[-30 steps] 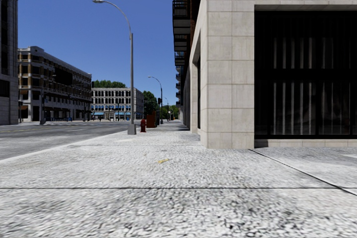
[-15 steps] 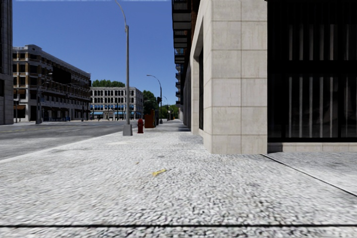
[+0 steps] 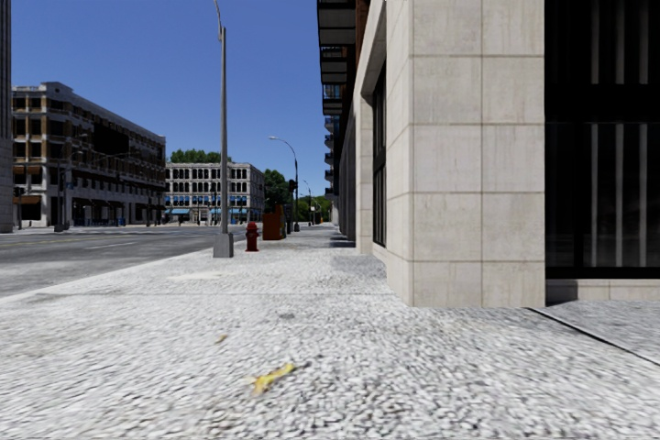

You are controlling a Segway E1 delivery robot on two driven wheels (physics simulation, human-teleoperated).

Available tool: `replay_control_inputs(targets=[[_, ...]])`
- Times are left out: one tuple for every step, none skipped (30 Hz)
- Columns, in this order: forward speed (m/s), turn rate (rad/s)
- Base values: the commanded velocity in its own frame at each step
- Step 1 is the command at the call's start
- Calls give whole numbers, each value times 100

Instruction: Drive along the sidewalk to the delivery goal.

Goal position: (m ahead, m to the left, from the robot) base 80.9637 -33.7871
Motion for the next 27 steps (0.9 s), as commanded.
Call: replay_control_inputs(targets=[[200,0],[200,0],[200,0],[200,0],[200,0],[200,0],[200,0],[200,0],[200,0],[200,0],[200,0],[200,0],[200,0],[200,0],[200,0],[200,0],[200,8],[200,8],[200,17],[200,19],[200,20],[200,20],[200,20],[200,20],[200,20],[200,20],[200,20]])
